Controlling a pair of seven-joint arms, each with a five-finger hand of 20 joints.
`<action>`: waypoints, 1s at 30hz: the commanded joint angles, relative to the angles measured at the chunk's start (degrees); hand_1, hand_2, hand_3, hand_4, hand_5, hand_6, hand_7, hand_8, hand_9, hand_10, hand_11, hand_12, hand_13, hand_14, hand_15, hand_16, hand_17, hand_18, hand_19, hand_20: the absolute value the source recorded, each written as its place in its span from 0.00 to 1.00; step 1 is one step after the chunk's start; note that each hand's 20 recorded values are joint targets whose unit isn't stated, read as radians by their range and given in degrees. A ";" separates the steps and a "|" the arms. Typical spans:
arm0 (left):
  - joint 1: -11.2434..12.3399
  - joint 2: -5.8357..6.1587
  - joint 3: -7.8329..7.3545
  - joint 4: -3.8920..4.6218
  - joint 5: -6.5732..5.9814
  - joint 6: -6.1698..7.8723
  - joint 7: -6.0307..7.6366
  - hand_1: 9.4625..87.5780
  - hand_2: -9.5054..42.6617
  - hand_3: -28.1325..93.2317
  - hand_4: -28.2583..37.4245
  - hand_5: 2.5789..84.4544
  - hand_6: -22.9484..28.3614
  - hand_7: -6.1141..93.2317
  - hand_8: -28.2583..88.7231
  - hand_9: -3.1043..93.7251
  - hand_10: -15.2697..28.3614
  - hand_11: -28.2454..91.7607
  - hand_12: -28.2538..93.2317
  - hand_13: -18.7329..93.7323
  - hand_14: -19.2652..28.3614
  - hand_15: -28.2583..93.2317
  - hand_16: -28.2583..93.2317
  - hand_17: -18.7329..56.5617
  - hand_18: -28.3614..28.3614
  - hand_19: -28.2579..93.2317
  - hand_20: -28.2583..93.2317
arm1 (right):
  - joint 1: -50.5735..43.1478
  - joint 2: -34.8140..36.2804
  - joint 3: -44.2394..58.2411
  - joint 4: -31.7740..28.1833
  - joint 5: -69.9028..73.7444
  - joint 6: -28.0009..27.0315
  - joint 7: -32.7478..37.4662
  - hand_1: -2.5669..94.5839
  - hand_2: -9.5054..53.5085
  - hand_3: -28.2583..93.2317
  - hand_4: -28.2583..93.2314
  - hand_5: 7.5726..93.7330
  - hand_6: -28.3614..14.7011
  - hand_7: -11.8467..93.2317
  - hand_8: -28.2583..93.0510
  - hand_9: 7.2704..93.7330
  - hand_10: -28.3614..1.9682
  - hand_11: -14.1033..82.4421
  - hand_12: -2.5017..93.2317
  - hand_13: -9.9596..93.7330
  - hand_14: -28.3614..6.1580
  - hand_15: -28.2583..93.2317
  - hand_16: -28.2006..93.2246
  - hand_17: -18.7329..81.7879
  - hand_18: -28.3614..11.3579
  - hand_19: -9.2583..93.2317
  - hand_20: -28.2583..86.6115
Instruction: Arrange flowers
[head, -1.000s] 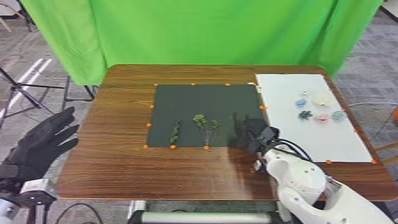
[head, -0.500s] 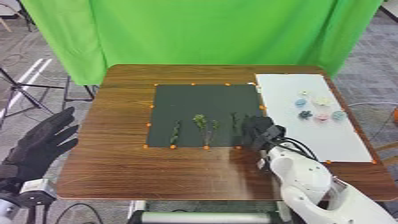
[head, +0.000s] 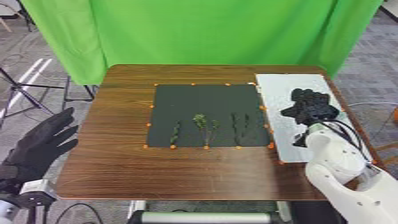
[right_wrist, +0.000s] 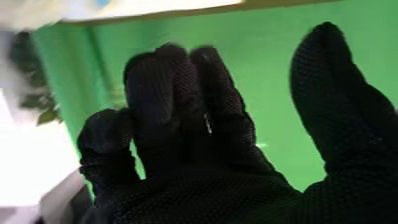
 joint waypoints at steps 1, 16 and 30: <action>0.54 -0.17 0.32 -0.12 -0.40 0.43 0.02 0.20 0.05 0.79 0.02 0.22 0.46 0.23 0.17 0.19 0.53 0.28 0.43 0.27 0.63 0.30 0.33 0.07 0.81 0.49 0.32 | 3.38 0.40 -3.09 6.01 -3.50 -6.30 2.02 0.33 0.00 0.95 0.00 0.34 0.53 0.46 0.11 0.37 0.47 0.49 0.31 0.51 0.50 0.75 0.39 0.36 0.19 0.84 0.74; 0.71 -0.11 -0.04 -0.15 -0.40 0.72 0.16 0.20 0.05 0.79 0.02 0.22 0.45 0.23 0.17 0.19 0.53 0.28 0.43 0.27 0.63 0.30 0.33 0.07 0.81 0.49 0.32 | 8.37 0.63 -8.98 13.55 -6.46 0.24 4.43 0.41 0.00 0.95 0.00 0.43 0.58 0.52 0.10 0.49 0.56 0.55 0.32 0.65 0.66 0.66 0.44 0.40 0.22 0.85 0.71; 0.88 -0.02 -0.13 -0.14 -0.58 0.44 -0.09 0.20 0.05 0.79 0.02 0.22 0.46 0.23 0.17 0.19 0.53 0.28 0.43 0.27 0.63 0.30 0.33 0.07 0.81 0.49 0.31 | 4.98 1.85 -7.19 11.95 -5.29 12.29 -1.91 0.59 0.00 0.92 0.00 0.71 0.68 0.61 0.29 0.85 0.71 0.40 0.60 0.89 0.85 0.61 0.62 0.56 0.23 0.91 0.71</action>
